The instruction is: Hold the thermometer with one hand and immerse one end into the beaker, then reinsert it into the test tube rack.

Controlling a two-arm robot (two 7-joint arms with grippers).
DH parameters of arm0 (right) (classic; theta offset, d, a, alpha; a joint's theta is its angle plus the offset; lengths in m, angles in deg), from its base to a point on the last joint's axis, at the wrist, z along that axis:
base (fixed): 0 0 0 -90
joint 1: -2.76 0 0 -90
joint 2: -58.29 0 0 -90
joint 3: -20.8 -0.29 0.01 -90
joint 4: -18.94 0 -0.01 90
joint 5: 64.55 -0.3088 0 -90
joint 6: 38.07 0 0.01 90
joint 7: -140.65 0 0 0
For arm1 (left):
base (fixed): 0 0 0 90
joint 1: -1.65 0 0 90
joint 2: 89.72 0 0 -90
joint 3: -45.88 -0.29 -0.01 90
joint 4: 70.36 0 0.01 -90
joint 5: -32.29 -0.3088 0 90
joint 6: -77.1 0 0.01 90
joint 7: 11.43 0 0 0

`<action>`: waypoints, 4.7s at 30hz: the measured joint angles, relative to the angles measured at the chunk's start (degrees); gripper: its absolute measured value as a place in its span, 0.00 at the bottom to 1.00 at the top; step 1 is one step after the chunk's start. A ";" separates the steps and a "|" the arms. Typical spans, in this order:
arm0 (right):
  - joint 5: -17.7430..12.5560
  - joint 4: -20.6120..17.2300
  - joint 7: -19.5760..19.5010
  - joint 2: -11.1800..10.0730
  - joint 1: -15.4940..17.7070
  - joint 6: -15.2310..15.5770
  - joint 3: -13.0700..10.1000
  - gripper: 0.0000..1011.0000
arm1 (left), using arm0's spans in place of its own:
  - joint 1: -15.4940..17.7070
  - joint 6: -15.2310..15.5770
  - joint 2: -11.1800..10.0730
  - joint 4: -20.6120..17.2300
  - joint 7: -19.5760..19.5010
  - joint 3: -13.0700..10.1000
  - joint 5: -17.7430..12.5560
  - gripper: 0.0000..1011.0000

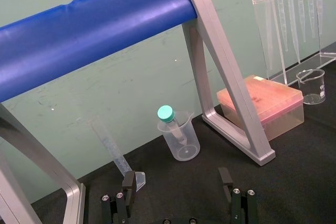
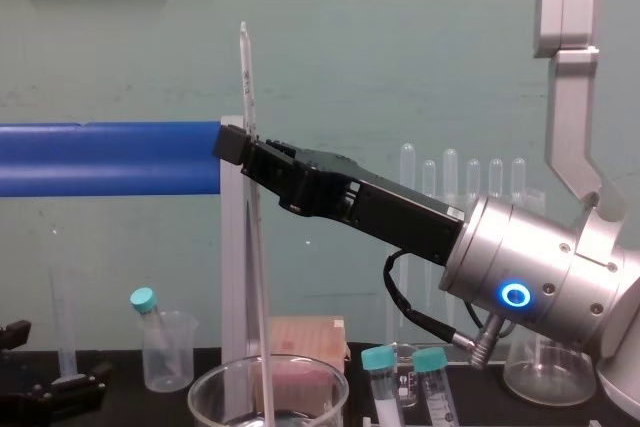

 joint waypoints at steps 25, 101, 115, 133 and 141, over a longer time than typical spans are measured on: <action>0.00 0.00 0.00 0.00 0.00 0.00 0.00 0.06 | 0.00 0.00 0.00 0.00 0.00 0.00 0.00 1.00; 0.00 0.00 0.00 0.00 0.00 0.00 0.00 0.06 | 0.00 0.00 0.00 0.00 0.00 0.00 0.00 1.00; 0.00 0.00 0.00 0.00 0.00 0.00 0.00 0.06 | 0.00 0.00 0.00 0.00 0.00 0.00 0.00 1.00; -0.85 -1.86 0.25 -0.41 -0.02 -0.22 -0.78 0.06 | 0.00 0.00 0.00 0.00 0.00 0.00 0.00 1.00; -1.31 -6.30 -0.04 -1.52 0.03 -1.09 -1.66 0.06 | 0.00 0.00 0.00 0.00 0.00 0.00 0.00 1.00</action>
